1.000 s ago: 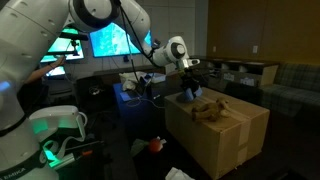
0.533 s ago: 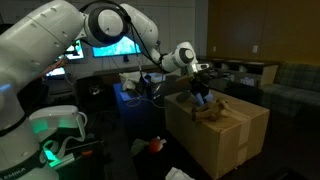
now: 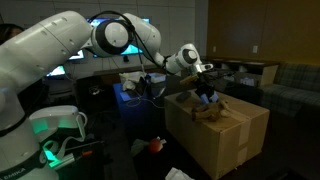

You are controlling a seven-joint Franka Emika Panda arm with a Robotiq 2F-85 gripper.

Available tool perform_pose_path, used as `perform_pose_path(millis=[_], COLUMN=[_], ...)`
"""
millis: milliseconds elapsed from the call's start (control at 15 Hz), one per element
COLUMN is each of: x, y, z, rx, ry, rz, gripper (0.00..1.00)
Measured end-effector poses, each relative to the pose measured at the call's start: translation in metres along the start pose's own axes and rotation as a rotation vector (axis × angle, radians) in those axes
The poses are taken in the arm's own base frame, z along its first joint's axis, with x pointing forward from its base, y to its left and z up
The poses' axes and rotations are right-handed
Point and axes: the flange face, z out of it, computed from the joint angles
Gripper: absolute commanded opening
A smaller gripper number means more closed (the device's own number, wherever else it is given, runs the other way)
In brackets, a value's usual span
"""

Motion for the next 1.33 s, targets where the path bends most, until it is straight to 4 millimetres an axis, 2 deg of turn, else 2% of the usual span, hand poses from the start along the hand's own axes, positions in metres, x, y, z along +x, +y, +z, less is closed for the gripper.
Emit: perform_pose_path(millis=[400,733,1067,1333], x=[0.013,0.018,0.016,0.006], y=[-0.002,-0.011,-0.038,-0.059], z=[-0.035,-0.066,-0.092,-0.111], rx=[-0.004,0.013,0.096,0.206], ry=[0.045,0.089,0.113,0.11], rz=[0.01,0.001,-0.064,-0.17], gripper=[0.98,1.0,1.0,1.0])
